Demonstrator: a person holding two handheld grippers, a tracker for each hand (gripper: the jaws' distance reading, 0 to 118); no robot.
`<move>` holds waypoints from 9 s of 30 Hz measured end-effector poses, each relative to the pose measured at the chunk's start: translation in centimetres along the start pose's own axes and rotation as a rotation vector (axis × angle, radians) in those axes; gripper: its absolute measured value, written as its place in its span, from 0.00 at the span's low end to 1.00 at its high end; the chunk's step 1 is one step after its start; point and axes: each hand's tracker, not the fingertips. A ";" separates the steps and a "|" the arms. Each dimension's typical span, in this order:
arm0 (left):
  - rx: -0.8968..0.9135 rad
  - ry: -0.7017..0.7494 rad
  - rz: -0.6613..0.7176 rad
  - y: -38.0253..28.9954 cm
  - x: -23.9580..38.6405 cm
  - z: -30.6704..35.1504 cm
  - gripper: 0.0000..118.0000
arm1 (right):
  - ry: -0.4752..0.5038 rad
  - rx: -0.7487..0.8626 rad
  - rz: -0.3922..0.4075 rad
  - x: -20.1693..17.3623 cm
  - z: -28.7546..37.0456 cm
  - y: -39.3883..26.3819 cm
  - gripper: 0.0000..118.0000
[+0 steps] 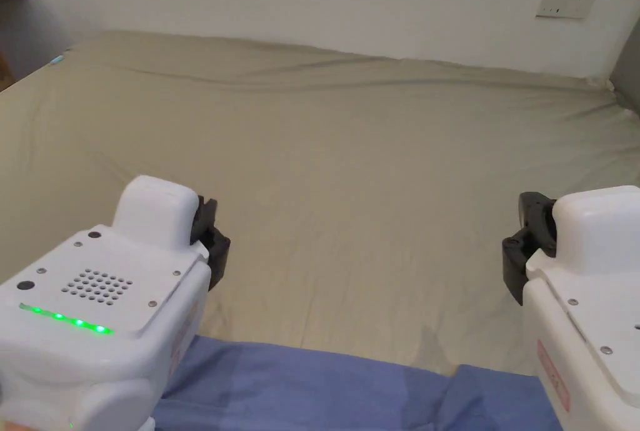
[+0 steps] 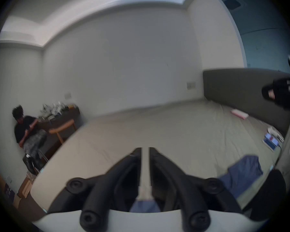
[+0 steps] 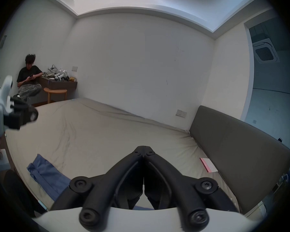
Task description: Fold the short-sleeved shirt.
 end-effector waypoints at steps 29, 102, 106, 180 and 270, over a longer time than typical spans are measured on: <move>-0.580 -0.679 1.116 -25.3 -15.7 -13.1 0.98 | 0.112 -0.332 -0.158 2.4 -4.3 -7.5 0.02; -0.465 -0.202 0.338 -10.7 0.7 -9.3 0.04 | 0.041 -0.232 -0.192 7.8 -0.4 -6.8 0.02; -0.487 -0.130 0.157 -13.0 1.5 -8.9 0.00 | 0.052 -0.233 -0.191 7.2 -0.6 -6.8 0.02; -0.580 0.092 0.176 -11.4 -11.3 -10.6 0.15 | 0.175 -0.285 -0.214 2.6 -0.8 -2.9 0.02; -0.422 -0.198 0.493 -15.0 -9.0 -6.9 0.04 | 0.605 -0.770 0.065 -15.6 -14.6 -19.9 0.02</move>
